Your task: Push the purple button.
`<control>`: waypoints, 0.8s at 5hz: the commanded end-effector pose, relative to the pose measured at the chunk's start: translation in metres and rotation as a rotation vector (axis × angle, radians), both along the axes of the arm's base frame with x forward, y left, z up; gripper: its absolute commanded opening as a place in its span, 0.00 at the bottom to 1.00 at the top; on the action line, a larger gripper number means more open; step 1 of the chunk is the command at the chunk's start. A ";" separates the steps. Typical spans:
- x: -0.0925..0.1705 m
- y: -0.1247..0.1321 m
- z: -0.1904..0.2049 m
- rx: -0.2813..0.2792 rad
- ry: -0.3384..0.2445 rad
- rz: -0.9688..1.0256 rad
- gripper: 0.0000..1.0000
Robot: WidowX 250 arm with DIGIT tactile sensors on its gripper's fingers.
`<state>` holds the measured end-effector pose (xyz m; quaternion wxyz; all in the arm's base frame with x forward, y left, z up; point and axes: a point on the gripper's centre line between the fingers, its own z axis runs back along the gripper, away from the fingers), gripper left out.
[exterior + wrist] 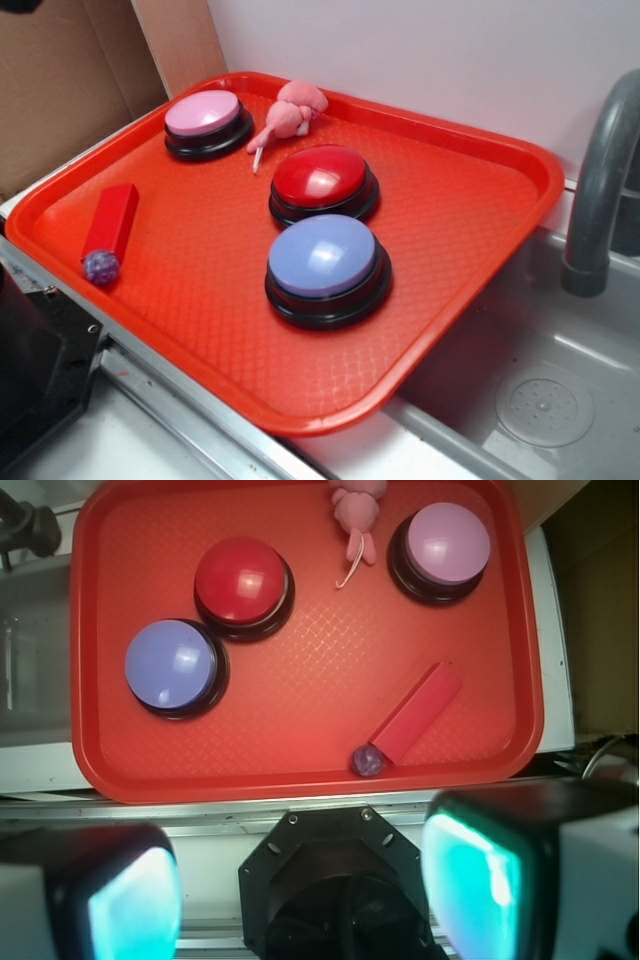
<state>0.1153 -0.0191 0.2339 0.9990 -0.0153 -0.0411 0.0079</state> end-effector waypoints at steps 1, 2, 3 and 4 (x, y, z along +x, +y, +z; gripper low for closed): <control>0.000 0.000 0.000 0.000 0.000 0.000 1.00; 0.041 -0.049 -0.043 0.088 -0.042 -0.248 1.00; 0.058 -0.075 -0.084 0.222 -0.095 -0.397 1.00; 0.066 -0.085 -0.115 0.237 -0.057 -0.438 1.00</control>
